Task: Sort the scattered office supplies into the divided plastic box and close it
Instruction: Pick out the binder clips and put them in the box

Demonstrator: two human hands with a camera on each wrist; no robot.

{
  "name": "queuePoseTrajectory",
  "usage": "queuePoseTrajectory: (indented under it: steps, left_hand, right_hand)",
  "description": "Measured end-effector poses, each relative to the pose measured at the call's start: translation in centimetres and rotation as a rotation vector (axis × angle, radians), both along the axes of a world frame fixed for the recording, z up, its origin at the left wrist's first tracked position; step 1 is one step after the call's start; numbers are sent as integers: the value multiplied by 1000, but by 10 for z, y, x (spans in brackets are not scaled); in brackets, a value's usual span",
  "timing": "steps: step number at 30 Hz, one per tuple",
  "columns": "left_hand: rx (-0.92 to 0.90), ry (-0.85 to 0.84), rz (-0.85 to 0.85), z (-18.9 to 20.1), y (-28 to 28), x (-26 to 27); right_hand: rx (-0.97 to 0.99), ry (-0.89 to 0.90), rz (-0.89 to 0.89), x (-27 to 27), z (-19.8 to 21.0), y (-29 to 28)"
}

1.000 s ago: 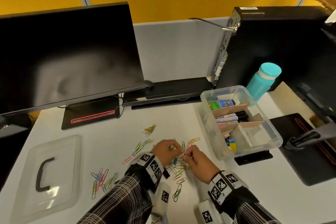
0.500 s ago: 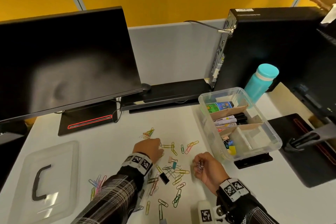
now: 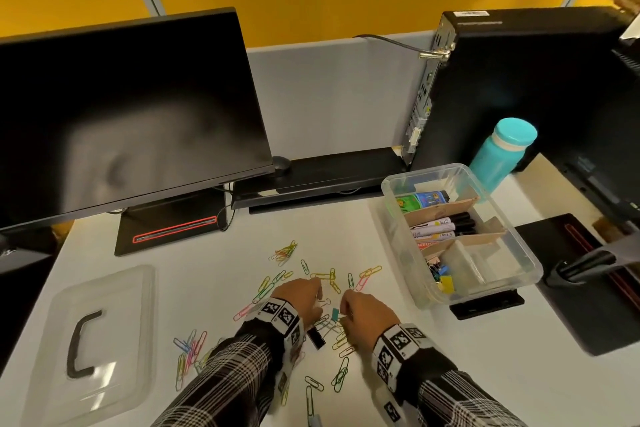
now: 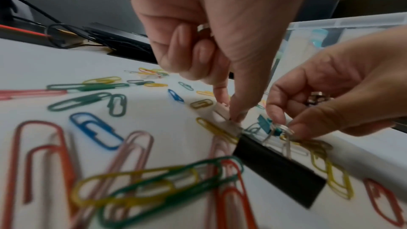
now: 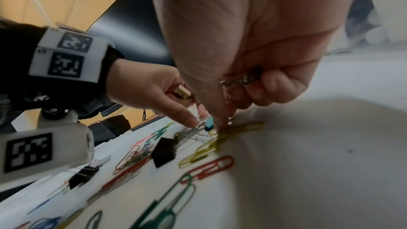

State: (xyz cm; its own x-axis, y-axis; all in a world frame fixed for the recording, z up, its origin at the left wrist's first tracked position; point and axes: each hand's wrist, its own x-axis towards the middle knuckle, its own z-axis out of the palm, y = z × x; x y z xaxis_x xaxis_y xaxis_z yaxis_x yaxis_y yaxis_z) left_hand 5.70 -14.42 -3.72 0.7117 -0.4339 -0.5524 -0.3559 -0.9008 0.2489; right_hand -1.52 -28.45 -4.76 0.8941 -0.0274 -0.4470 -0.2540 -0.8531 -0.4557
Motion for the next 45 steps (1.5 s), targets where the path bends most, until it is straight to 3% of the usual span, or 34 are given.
queuePoseTrajectory:
  steps: [6, 10, 12, 14, 18, 23, 29, 34, 40, 43, 45]
  left_hand:
    - [-161, 29, 151, 9, 19, 1]
    - [-316, -35, 177, 16, 34, -5]
    - [-341, -51, 145, 18, 39, -9]
    - [-347, -42, 128, 18, 40, -15]
    - [-358, -9, 106, 19, 31, -25]
    - [-363, 25, 86, 21, 18, -36]
    - [-439, 13, 3, 51, -13, -45]
    - [-421, -183, -243, 99, -96, -38]
    - [-128, -330, -623, 103, -191, -27]
    - [-39, -277, -674, 94, -203, -20]
    - [-99, -182, -653, 92, -198, -17]
  right_hand:
    - [-11, 50, 76, -2, 7, 2]
    - [183, -329, -64, -22, 58, -14]
    - [140, -591, -230, -34, 79, -37]
    - [15, -720, -342, -41, 86, -66]
    - [-162, -578, -362, -36, 71, -95]
    - [-57, -573, -286, -37, 67, -107]
    - [-269, -641, -500, -74, 59, -142]
    - [-228, -577, -590, -84, 31, -147]
    - [-168, -640, -596, -85, 18, -147]
    - [-140, -640, -597, -84, 19, -147]
    - [-119, -628, -597, -85, 21, -147]
